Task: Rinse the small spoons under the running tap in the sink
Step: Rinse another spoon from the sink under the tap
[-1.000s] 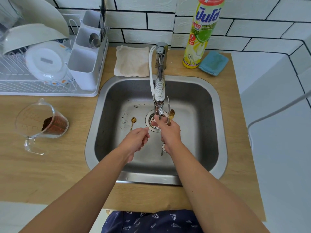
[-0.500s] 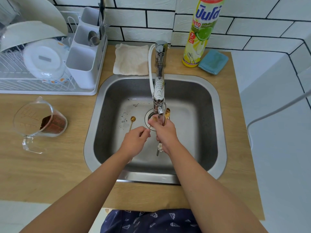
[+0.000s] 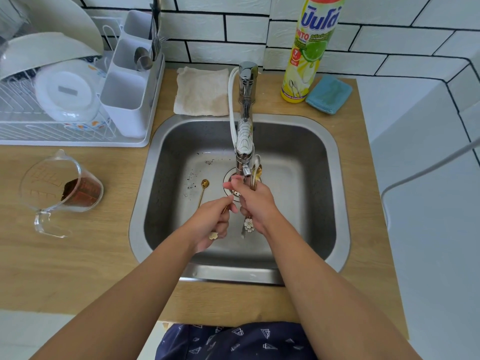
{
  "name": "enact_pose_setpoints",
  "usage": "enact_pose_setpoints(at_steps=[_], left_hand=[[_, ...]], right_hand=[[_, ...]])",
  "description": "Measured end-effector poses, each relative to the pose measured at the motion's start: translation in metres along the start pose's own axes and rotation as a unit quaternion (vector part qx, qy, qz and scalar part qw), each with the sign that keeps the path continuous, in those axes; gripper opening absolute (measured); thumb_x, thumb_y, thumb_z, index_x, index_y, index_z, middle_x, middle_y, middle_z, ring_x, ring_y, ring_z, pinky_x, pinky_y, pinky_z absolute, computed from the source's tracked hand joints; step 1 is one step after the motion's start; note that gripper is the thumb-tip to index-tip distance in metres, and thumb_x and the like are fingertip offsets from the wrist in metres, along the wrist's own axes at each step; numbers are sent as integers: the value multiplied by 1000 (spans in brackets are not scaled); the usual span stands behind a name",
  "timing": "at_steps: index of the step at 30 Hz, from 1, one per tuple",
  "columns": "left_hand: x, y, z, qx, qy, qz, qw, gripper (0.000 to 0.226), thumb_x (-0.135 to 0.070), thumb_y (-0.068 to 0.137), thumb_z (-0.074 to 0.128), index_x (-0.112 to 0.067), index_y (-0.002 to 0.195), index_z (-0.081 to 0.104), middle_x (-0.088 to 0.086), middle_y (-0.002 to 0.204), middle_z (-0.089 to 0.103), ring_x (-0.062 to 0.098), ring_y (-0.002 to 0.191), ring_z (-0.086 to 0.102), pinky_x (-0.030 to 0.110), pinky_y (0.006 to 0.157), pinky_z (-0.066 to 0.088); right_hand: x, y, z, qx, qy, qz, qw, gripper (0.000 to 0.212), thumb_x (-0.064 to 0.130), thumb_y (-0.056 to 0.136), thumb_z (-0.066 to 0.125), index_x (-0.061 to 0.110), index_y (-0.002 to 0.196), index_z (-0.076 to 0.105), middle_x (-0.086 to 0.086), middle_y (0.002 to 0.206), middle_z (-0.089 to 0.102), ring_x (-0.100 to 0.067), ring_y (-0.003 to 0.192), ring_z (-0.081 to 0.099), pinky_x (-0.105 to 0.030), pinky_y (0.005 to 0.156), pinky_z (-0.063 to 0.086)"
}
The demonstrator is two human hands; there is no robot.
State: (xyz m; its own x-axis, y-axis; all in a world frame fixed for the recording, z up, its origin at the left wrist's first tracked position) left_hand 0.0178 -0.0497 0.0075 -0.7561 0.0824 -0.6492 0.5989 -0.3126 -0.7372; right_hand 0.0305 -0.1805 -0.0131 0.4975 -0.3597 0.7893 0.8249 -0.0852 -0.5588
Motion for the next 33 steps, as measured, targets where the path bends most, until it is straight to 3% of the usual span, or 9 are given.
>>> enact_pose_setpoints(at_steps=[5, 8, 11, 15, 18, 23, 28, 30, 33], left_hand=[[0, 3, -7, -74, 79, 7, 994, 39, -41, 102, 44, -11, 91, 67, -5, 56, 34, 12, 49, 26, 27, 51, 26], [-5, 2, -11, -161, 162, 82, 970, 32, -40, 97, 56, -18, 82, 74, -8, 55, 52, 12, 60, 45, 27, 57, 37], [-5, 1, -8, -177, 213, 120, 953, 28, -41, 97, 57, -27, 81, 74, -10, 61, 62, 10, 63, 52, 25, 53, 38], [-6, 2, -4, -131, 247, 132, 951, 24, -39, 100, 52, -30, 91, 73, -7, 69, 62, 8, 60, 52, 23, 54, 42], [-7, 8, -6, -96, 184, 95, 974, 21, -29, 99, 54, -22, 95, 73, -6, 66, 60, 8, 50, 49, 21, 50, 39], [-27, 29, 10, -60, 15, 91, 994, 14, -17, 103, 54, -13, 100, 67, 0, 69, 63, 8, 48, 50, 20, 46, 37], [-40, 44, 36, -96, 8, 85, 992, 23, -33, 93, 71, -11, 87, 71, 2, 57, 57, 10, 40, 44, 20, 41, 37], [-41, 45, 41, -46, -17, 98, 994, 19, -28, 99, 63, -10, 101, 70, 6, 70, 66, 11, 51, 60, 22, 50, 49], [-37, 44, 42, 66, -99, 88, 989, 21, -13, 105, 50, -3, 122, 59, 13, 100, 77, 21, 93, 76, 25, 74, 59]], right_hand=[[2, -1, -6, -81, -82, -1, 993, 19, 40, 100, 63, 25, 103, 73, 8, 91, 81, -7, 44, 34, -20, 42, 32], [-1, -5, -6, -83, -109, -31, 990, 17, 41, 88, 76, 27, 97, 77, 15, 87, 79, -2, 62, 63, -19, 62, 43], [-2, -5, -4, -81, -97, -44, 991, 12, 36, 94, 72, 25, 93, 77, 11, 87, 80, 5, 77, 69, -26, 77, 46], [1, -4, -4, -112, -40, -5, 993, 29, 40, 106, 53, 23, 96, 74, 4, 85, 81, -2, 41, 41, -21, 49, 36], [5, -4, -18, -174, 43, -6, 984, 30, 36, 106, 55, 18, 92, 73, 2, 84, 80, -6, 37, 27, -20, 35, 26], [15, -3, -48, -191, 139, -36, 971, 16, 18, 100, 67, 22, 85, 72, 0, 89, 78, -5, 37, 25, -20, 36, 24], [24, -4, -61, -183, 145, -55, 971, 28, 21, 100, 68, 22, 74, 79, 2, 82, 78, -4, 37, 26, -20, 37, 24], [27, -5, -66, -191, 161, -60, 966, 36, 24, 101, 67, 28, 68, 81, 2, 74, 72, -4, 37, 25, -20, 37, 23], [29, -3, -75, -207, 176, -56, 961, 28, 23, 101, 67, 20, 77, 81, 0, 82, 74, -3, 37, 26, -19, 37, 26]])
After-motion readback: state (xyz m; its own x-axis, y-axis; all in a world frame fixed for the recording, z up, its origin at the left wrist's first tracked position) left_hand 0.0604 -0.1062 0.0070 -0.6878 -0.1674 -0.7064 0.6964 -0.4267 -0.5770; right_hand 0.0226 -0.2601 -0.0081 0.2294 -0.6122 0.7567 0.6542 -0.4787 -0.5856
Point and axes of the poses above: each hand's wrist, its own y-axis towards the middle knuckle, its own z-axis out of the palm, x = y × z, the point moved 4 cm from there along y, towards the middle knuckle
